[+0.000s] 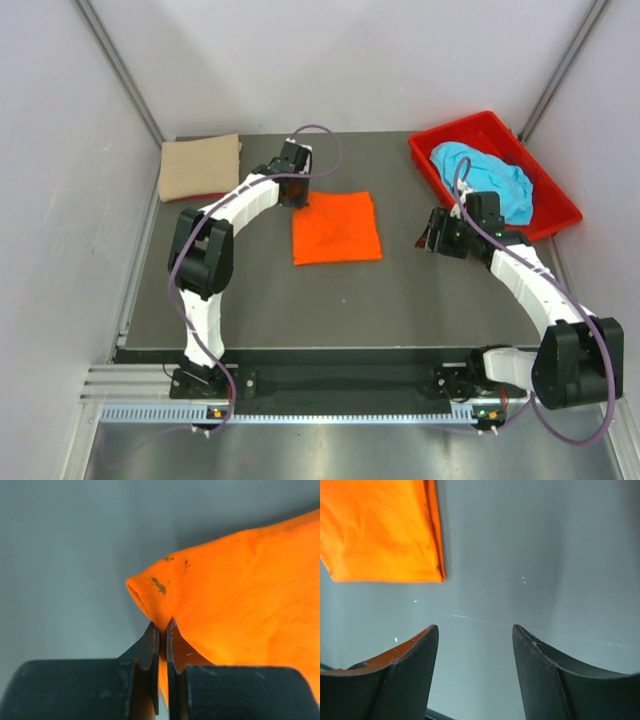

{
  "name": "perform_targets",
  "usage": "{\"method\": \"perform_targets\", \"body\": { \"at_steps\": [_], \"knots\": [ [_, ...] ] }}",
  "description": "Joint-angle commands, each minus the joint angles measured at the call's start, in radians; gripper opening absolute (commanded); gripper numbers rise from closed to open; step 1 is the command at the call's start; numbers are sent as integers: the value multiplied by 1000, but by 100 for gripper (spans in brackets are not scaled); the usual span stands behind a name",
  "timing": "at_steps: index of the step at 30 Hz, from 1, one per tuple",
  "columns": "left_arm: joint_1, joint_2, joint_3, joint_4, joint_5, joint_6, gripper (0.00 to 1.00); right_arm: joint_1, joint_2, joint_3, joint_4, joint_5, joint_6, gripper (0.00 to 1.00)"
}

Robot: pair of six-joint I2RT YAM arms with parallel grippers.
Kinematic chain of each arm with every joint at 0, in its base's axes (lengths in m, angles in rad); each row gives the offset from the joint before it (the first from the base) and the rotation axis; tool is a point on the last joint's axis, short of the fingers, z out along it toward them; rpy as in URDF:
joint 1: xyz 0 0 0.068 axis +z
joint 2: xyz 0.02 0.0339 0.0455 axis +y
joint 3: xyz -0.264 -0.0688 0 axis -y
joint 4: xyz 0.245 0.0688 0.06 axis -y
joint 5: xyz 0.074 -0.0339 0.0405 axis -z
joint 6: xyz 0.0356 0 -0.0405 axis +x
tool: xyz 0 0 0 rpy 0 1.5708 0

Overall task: Fold and stack the t-shirts
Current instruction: Neatly place the folded tshirt to the corner

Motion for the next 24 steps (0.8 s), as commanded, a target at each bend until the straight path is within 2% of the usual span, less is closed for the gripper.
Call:
{"method": "perform_targets", "body": {
  "at_steps": [1,3,8,12,19,24],
  "knots": [
    [15,-75,50,-8,-158,135,0,-14,-45,-9,38,-55,15,61],
    [33,-70,83,-26,-238,190,0,-11,-58,-17,49,-73,18,61],
    [90,-81,151,-39,-309,317,0,-13,-70,-38,69,-79,22,62],
    [133,-120,156,44,-396,451,0,-13,-67,-42,101,-116,32,62],
    [223,-84,306,53,-422,551,0,-13,-41,-14,104,-119,14,61],
    [285,-107,323,58,-366,632,0,-13,-16,23,71,-93,-9,62]
  ]
}}
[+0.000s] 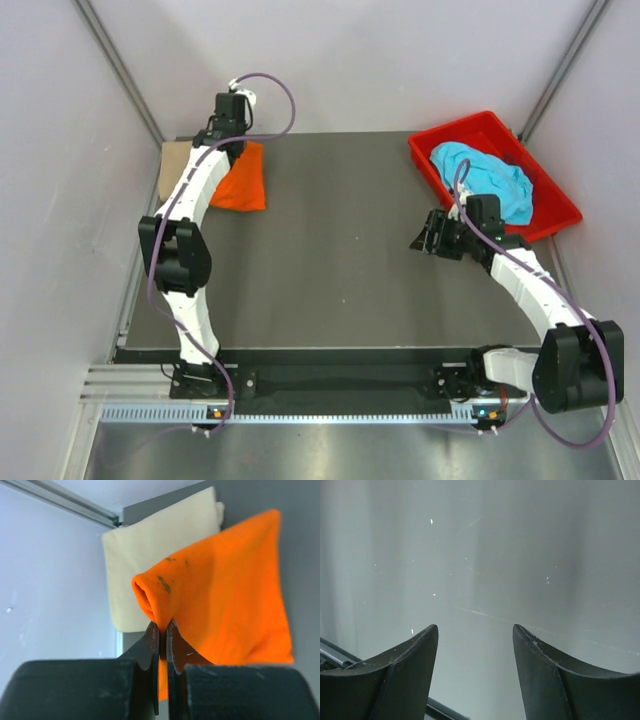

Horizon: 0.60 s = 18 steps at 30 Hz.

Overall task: Fold and stack the t-shirts
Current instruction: Neatly place the folded tshirt to the corner

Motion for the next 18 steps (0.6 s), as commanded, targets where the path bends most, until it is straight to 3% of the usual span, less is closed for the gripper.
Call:
{"method": "perform_targets", "body": {
  "at_steps": [1,5,12,18],
  "knots": [
    [50,-65,49,51,11,85,0,-11,20,82,5,12,-29,62],
    [133,-65,58,108,121,61,0,-13,23,103,-11,9,-33,62],
    [165,-36,58,286,138,52,0,-11,13,88,-1,43,-30,62],
    [216,21,104,320,150,10,0,-13,25,80,3,58,-32,62]
  ]
}}
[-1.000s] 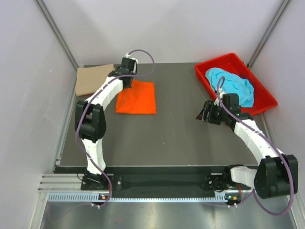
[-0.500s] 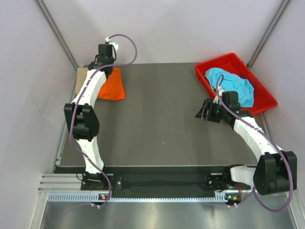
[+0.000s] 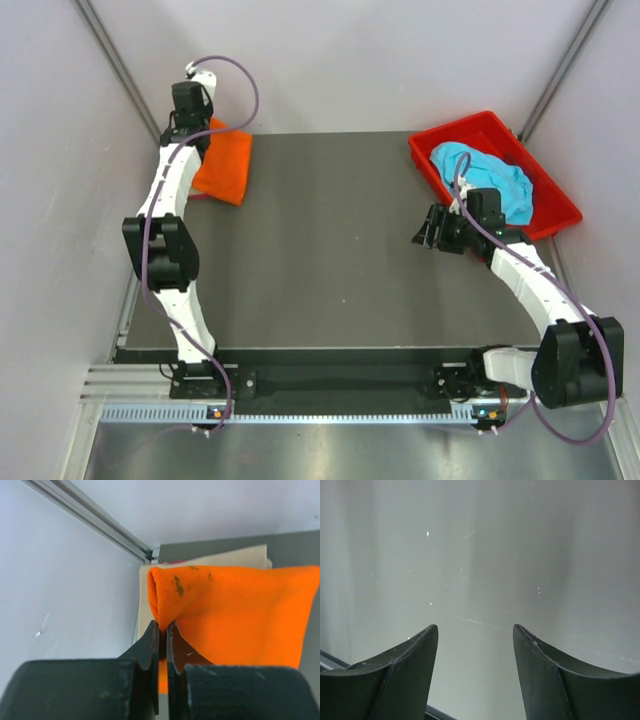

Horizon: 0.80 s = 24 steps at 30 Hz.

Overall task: Fold and stack the t-shirts
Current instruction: Neatly place the folded tshirt to the corner

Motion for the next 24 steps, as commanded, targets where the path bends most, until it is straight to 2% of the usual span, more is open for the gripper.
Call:
{"method": "perform_targets", "body": {
  "at_steps": [1,5,13,24],
  "knots": [
    [34,13,82,128,14,-40,0,-13,-4,23,26,21,-16,62],
    [53,32,96,128,-17,-81,0,-13,4,21,36,32,-16,62],
    [101,135,276,-52,-90,-146,0,-14,13,15,43,40,-16,62],
    [124,251,302,-43,-135,-167,0,-13,13,13,46,43,-19,62]
  ]
}}
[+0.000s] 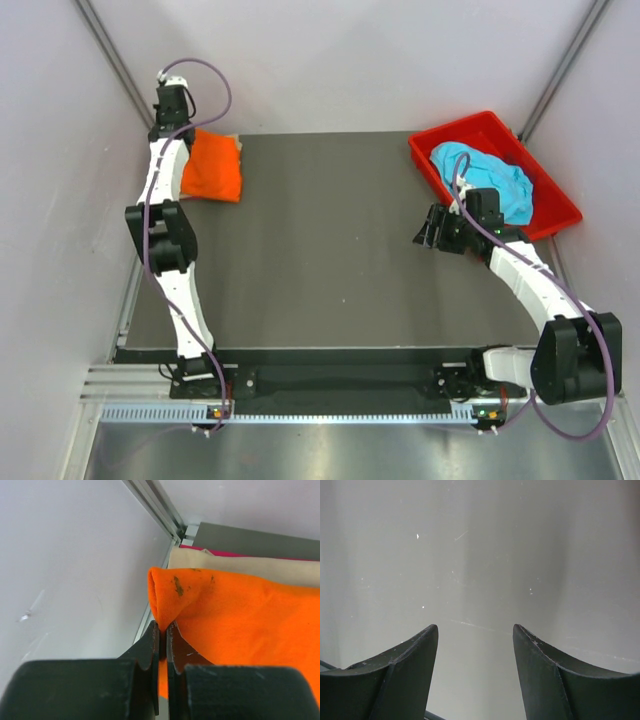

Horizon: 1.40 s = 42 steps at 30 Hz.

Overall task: Fold and stack the t-shirts
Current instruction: Neatly place the folded tshirt to the corner

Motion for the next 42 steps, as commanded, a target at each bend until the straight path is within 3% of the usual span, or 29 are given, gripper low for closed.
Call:
{"method": "perform_targets", "body": {
  "at_steps": [1,18,19,22,23,24,25,33,38,42],
  "knots": [
    [18,52,83,30,-44,-19,0,-13,-4,13,40,14,-18,62],
    [71,199,175,109,-96,-51,2,-13,18,22,33,41,-21,62],
    [71,198,171,138,-92,-53,8,-13,19,21,31,44,-23,62],
    [68,177,162,146,-63,-71,40,-13,22,22,28,46,-21,62],
    [66,163,159,134,-46,-83,45,-13,25,24,28,47,-21,62],
    [63,146,133,129,-38,-93,71,-13,27,25,25,47,-21,62],
    [52,102,108,131,-20,-100,74,-11,27,27,25,46,-18,62],
    [-37,-89,-151,119,55,-134,75,-13,3,15,25,26,-12,62],
    [-46,-64,-129,40,304,-240,74,-13,-1,8,31,6,-11,62],
    [-49,0,-108,54,306,-271,72,-13,1,2,45,-11,-5,62]
  ]
}}
